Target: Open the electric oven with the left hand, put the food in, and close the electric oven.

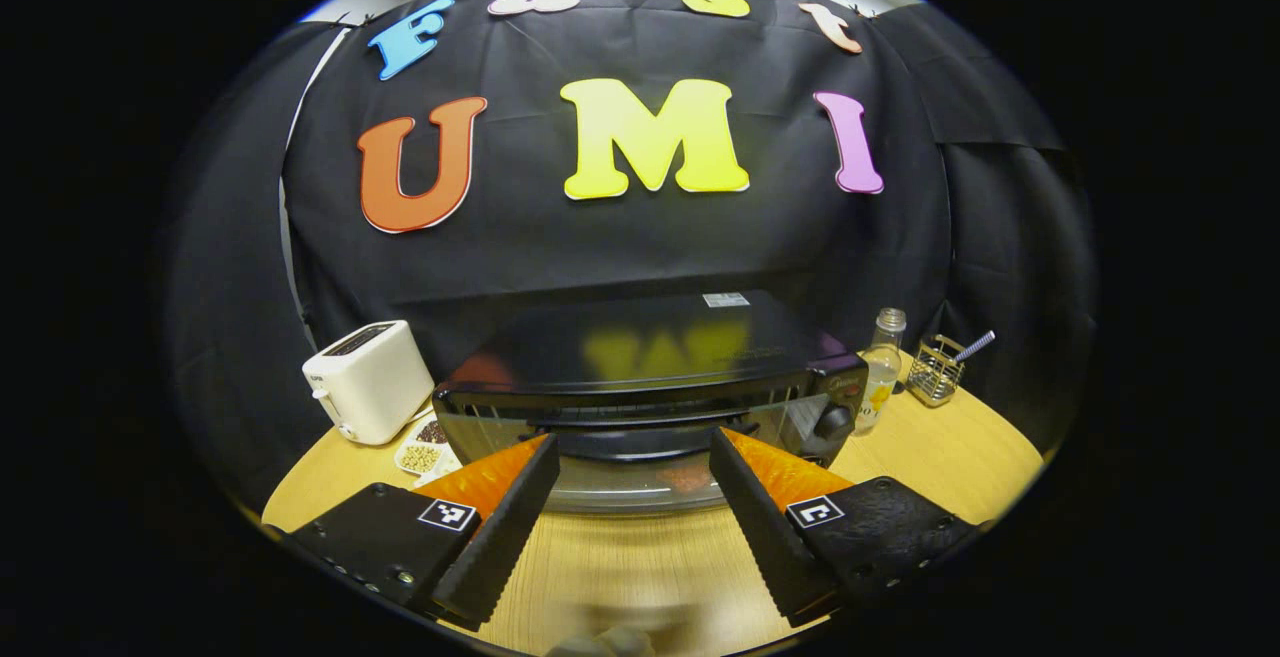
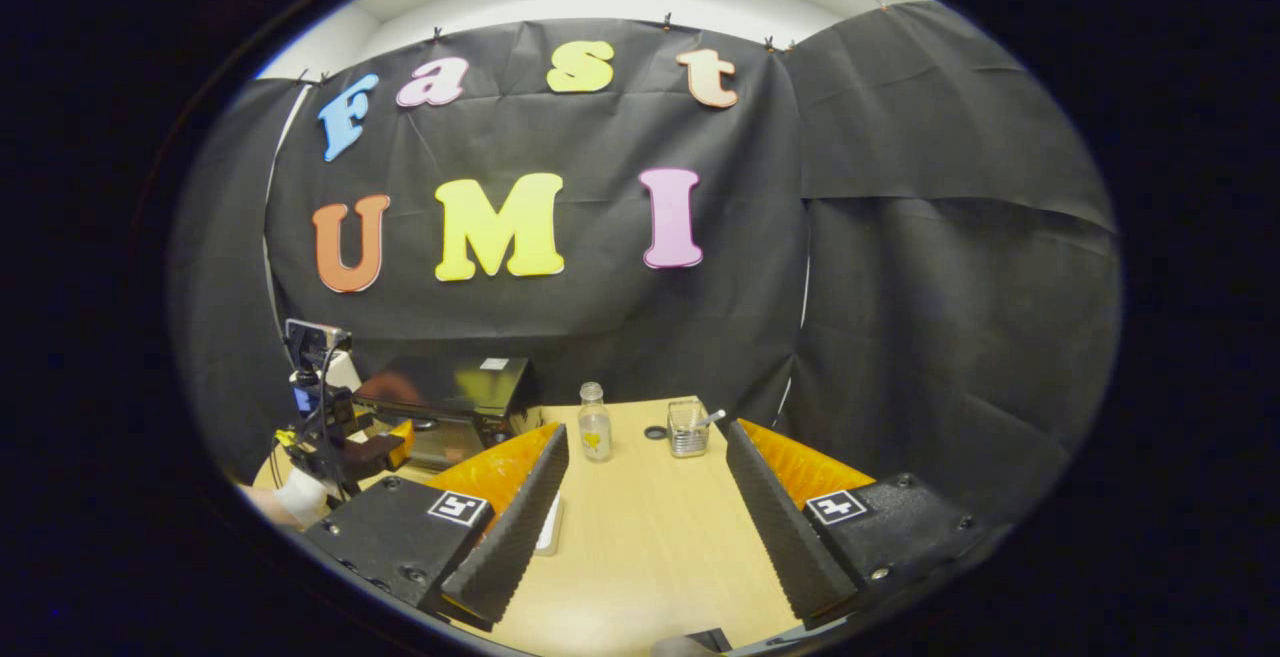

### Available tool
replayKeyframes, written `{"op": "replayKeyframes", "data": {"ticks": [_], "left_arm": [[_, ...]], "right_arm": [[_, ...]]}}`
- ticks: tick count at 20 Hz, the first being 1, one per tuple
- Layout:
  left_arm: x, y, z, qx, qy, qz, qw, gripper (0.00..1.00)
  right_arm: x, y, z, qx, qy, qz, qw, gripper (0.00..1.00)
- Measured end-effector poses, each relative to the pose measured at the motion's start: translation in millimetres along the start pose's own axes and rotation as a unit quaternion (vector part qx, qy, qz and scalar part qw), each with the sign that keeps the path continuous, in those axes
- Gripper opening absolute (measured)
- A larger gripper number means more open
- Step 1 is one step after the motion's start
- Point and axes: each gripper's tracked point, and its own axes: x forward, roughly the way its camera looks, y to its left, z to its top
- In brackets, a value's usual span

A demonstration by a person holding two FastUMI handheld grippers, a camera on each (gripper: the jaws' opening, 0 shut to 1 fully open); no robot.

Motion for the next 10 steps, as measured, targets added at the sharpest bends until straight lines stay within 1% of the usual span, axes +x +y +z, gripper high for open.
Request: {"op": "replayKeyframes", "data": {"ticks": [4, 5, 6, 9, 10], "left_arm": [[-6.9, 1.7, -5.3, 0.002, 0.004, 0.0, 1.0, 0.97], [-9.9, 1.3, -7.6, 0.002, 0.008, -0.001, 1.0, 0.97], [-14.4, -0.4, -9.2, 0.001, 0.008, -0.003, 1.0, 0.97], [-34.6, -3.1, -5.4, 0.002, 0.003, -0.003, 1.0, 0.97], [-43.1, -3.3, -2.6, -0.001, 0.0, -0.001, 1.0, 0.97]], "right_arm": [[1.5, 0.4, -0.4, 0.001, 0.0, 0.001, 1.0, 0.96], [1.1, 0.5, -0.4, 0.0, 0.001, 0.001, 1.0, 1.0], [1.2, 0.9, -0.7, 0.0, 0.001, 0.003, 1.0, 0.96], [2.2, 1.4, 1.0, -0.004, -0.004, 0.011, 1.0, 0.96], [1.3, 2.0, 2.3, -0.004, -0.006, 0.017, 1.0, 1.0]]}}
